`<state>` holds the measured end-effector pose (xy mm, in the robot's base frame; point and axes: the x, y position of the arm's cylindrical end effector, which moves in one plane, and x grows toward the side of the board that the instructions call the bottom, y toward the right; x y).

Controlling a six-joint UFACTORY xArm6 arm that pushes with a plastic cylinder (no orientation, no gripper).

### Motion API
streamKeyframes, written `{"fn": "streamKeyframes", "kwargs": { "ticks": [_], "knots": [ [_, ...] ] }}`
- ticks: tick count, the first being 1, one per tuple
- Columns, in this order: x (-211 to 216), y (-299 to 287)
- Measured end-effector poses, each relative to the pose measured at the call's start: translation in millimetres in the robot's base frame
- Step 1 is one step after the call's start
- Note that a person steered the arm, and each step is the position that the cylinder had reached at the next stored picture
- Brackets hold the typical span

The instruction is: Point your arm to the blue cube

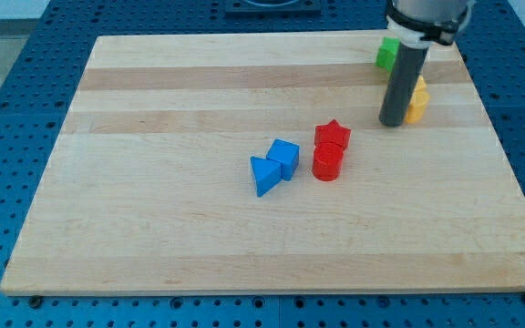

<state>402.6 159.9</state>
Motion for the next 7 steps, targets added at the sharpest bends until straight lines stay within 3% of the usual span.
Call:
{"fn": "streamKeyframes", "kwargs": {
  "ticks": [7],
  "knots": [
    [-3, 2]
  ]
}}
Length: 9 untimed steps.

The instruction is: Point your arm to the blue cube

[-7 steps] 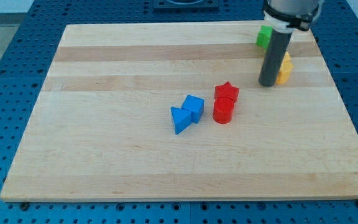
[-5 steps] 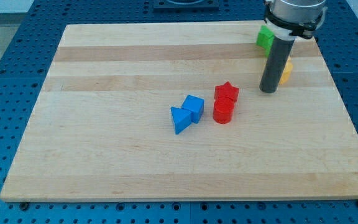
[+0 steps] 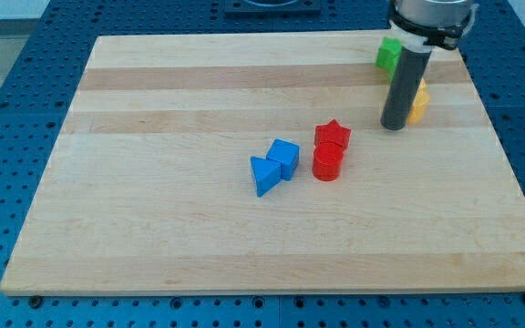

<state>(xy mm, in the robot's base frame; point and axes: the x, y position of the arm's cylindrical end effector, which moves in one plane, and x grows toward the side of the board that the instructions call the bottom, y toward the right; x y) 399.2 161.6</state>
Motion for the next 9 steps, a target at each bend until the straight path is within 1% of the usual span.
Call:
{"fn": "streamKeyframes", "kwargs": {
  "ticks": [4, 5, 6, 7, 8, 9],
  "knots": [
    [-8, -9],
    [-8, -45],
    [-25, -121],
    [-16, -169],
    [18, -163],
    [28, -117]
  ]
}}
